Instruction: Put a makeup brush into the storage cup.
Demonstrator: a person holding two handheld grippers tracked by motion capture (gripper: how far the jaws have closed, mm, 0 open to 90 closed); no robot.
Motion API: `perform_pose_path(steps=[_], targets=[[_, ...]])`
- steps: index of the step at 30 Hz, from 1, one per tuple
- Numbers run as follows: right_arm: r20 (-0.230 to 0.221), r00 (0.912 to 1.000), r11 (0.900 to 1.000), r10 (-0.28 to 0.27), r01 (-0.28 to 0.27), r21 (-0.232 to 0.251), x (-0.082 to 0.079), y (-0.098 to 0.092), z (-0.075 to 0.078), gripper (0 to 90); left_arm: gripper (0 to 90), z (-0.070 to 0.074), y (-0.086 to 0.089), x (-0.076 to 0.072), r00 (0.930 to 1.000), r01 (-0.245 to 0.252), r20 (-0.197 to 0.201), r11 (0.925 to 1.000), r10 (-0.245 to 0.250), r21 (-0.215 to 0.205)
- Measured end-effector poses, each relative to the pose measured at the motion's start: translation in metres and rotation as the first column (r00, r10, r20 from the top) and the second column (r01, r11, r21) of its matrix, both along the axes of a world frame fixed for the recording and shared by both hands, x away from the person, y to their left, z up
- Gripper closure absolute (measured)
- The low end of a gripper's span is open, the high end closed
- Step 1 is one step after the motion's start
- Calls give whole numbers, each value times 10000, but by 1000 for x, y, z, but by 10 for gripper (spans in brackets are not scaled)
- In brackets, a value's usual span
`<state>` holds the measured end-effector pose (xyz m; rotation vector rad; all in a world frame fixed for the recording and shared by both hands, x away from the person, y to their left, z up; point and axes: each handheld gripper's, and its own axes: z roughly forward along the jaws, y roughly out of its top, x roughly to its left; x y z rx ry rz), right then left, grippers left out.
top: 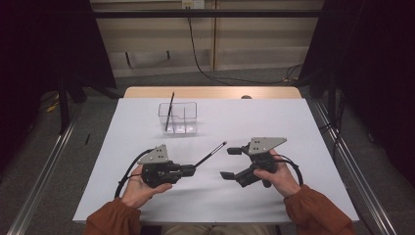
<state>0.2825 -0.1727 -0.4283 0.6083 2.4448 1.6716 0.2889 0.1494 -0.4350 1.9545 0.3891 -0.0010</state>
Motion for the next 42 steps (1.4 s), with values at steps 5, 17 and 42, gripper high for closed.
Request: perform_pose_path(steps=[5,17,42], targets=[[-102,9999,9999,-52,54,159,1,0,3,145,839,-1,-3,0,10000,7,36,9998,-7,-185],[-399,9992,9952,-19,58,981,3,0,9,227,839,-6,-10,0,9999,81,83,9993,-78,-373],[-930,9953,9851,260,-97,1719,10,-2,9,740,839,-13,-21,-3,9983,554,199,9985,-553,-15]])
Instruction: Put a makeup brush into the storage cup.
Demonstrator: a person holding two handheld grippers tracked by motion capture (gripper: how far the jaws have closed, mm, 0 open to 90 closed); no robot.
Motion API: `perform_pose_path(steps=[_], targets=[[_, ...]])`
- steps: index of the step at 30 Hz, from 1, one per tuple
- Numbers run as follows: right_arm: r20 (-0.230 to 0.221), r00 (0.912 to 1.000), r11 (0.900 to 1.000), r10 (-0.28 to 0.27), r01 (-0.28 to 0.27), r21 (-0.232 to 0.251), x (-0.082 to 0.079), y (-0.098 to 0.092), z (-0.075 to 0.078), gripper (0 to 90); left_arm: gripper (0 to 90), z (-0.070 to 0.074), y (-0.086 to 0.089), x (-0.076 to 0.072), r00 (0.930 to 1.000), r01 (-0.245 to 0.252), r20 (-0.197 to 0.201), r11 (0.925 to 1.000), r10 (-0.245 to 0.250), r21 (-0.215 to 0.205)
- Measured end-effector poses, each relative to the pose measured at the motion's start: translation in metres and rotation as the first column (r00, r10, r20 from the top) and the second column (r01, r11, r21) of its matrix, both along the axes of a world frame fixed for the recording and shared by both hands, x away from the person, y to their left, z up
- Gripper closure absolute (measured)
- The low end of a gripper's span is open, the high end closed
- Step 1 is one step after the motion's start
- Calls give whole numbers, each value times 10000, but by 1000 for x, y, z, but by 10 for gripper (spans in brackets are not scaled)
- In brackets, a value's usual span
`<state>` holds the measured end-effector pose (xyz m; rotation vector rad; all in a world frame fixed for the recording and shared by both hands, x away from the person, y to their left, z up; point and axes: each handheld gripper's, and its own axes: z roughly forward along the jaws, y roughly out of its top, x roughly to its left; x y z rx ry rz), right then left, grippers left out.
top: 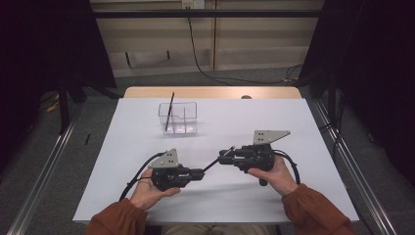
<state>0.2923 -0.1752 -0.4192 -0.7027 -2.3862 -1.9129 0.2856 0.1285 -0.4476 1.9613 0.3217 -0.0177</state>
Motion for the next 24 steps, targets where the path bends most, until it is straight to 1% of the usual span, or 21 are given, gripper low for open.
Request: perform_pose_path(steps=[2,6,7,10,13,14,16,17,18,19,21,22,24], targets=[[-54,10000,10000,32,-32,34,0,0,0,749,839,-1,-1,-1,10000,-8,-26,10000,8,18],[-200,9997,9998,167,-165,132,0,1,-1,765,839,-3,-3,-1,10000,72,58,9997,-73,247],[-229,9996,9997,172,-168,170,0,1,-1,766,839,-4,-3,-1,10000,48,52,9998,-49,204],[-297,9993,9995,214,-207,227,1,2,-1,775,839,-4,-4,-1,9999,78,67,9997,-80,248],[-348,9989,9992,311,-301,281,1,2,-1,796,838,-4,-4,-1,9998,111,142,9995,-116,307],[-389,9985,9987,372,-358,366,1,2,-1,803,837,-5,-4,-1,9998,95,156,9994,-100,335],[-422,9981,9984,458,-443,363,1,3,-1,811,836,-6,-5,-1,9996,137,238,9989,-148,447],[-445,9976,9980,535,-518,372,0,4,-1,816,836,-6,-5,-2,9996,160,218,9989,-170,441],[-440,9974,9977,567,-549,401,0,4,-1,820,835,-6,-5,-2,9996,137,256,9985,-150,531],[-459,9971,9974,601,-582,417,0,5,-1,823,834,-6,-5,-2,9995,126,288,9985,-141,536],[-466,9968,9967,651,-626,522,0,6,0,828,831,-6,-5,-1,9997,83,240,9991,-93,407],[-482,9965,9962,685,-657,572,0,6,0,830,828,-6,-5,-1,9995,84,301,9989,-98,465],[-459,9963,9957,731,-704,596,0,6,0,835,820,-6,-5,0,9994,9,331,9991,-23,435]])
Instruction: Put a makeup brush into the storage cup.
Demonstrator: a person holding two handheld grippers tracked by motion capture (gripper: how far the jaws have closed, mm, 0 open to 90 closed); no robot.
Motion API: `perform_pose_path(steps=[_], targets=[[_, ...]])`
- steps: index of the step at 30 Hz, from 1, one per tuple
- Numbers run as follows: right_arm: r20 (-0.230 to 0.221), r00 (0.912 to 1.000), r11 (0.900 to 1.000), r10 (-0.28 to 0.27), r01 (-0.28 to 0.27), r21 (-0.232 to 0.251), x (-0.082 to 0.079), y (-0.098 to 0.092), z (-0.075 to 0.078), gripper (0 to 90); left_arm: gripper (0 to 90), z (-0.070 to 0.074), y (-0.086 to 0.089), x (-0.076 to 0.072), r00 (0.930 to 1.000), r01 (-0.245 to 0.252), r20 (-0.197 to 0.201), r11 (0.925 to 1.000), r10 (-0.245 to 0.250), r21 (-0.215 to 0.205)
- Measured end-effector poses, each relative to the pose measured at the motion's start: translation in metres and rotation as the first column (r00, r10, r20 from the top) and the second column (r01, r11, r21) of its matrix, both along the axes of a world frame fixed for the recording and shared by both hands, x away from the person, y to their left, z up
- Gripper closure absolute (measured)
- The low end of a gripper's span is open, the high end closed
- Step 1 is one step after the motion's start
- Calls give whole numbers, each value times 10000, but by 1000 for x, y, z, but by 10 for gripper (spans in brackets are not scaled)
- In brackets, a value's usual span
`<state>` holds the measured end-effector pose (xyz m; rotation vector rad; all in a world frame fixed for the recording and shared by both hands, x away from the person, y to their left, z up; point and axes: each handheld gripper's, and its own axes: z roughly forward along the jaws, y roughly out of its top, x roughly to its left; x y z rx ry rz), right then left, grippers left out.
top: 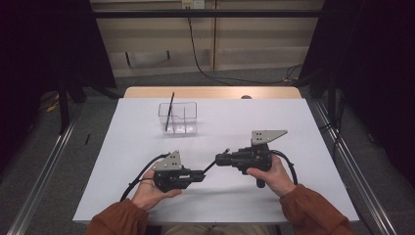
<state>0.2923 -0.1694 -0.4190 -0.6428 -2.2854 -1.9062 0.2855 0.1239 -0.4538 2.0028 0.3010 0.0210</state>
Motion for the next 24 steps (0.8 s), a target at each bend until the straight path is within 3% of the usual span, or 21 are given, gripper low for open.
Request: perform_pose_path(steps=[4,11,24], targets=[[139,9999,10000,-49,49,-42,-1,0,1,836,797,-1,1,2,9998,-125,-163,9997,121,-202],[194,9996,9998,-218,218,2,0,-3,3,837,702,1,2,2,9990,-448,-61,9980,445,-446],[339,9988,9993,-356,358,-46,0,-9,9,836,429,7,7,0,9918,-1280,-149,9891,1272,-722]])
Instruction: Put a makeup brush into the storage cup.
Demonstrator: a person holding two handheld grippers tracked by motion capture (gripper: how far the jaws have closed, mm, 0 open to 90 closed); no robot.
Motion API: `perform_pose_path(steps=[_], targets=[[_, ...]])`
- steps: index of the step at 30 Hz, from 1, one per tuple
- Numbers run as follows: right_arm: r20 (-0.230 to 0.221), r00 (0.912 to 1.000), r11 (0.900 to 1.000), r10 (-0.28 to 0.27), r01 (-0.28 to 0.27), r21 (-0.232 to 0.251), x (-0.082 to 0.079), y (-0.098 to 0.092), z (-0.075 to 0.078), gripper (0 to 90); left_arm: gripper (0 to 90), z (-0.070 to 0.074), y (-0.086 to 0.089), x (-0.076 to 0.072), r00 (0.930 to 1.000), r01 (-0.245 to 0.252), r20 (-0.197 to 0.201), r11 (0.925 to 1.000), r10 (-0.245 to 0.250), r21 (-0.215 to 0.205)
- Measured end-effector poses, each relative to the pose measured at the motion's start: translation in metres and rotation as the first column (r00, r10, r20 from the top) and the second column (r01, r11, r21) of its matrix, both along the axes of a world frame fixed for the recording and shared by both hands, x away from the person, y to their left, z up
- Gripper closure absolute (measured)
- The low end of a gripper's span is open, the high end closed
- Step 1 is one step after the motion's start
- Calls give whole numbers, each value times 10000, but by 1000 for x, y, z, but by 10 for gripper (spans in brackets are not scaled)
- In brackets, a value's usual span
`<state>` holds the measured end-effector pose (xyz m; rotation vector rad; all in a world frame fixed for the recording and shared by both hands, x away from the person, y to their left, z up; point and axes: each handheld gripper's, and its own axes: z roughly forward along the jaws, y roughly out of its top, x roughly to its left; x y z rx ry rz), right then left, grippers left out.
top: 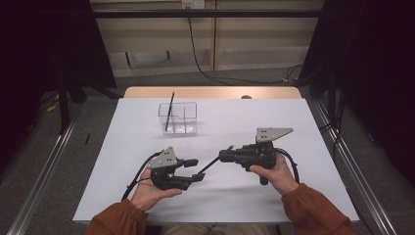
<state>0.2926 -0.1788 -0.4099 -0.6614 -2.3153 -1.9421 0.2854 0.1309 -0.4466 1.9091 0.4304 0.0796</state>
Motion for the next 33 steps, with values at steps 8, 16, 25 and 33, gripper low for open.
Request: perform_pose_path(steps=[8,16,25,33], targets=[[57,10000,9995,-27,29,-305,2,-2,4,836,262,8,9,3,9948,-1013,91,9946,1015,-240],[-7,10000,9988,2,-3,-486,4,-5,10,836,185,11,16,2,9930,-1177,-41,9930,1177,-90],[-79,9998,9960,-174,166,-876,5,-13,15,836,57,14,19,5,9896,-1409,-323,9899,1404,-154],[-161,9997,9922,-189,167,-1235,10,-14,22,836,24,18,21,8,9916,-1259,-340,9915,1248,-322]])
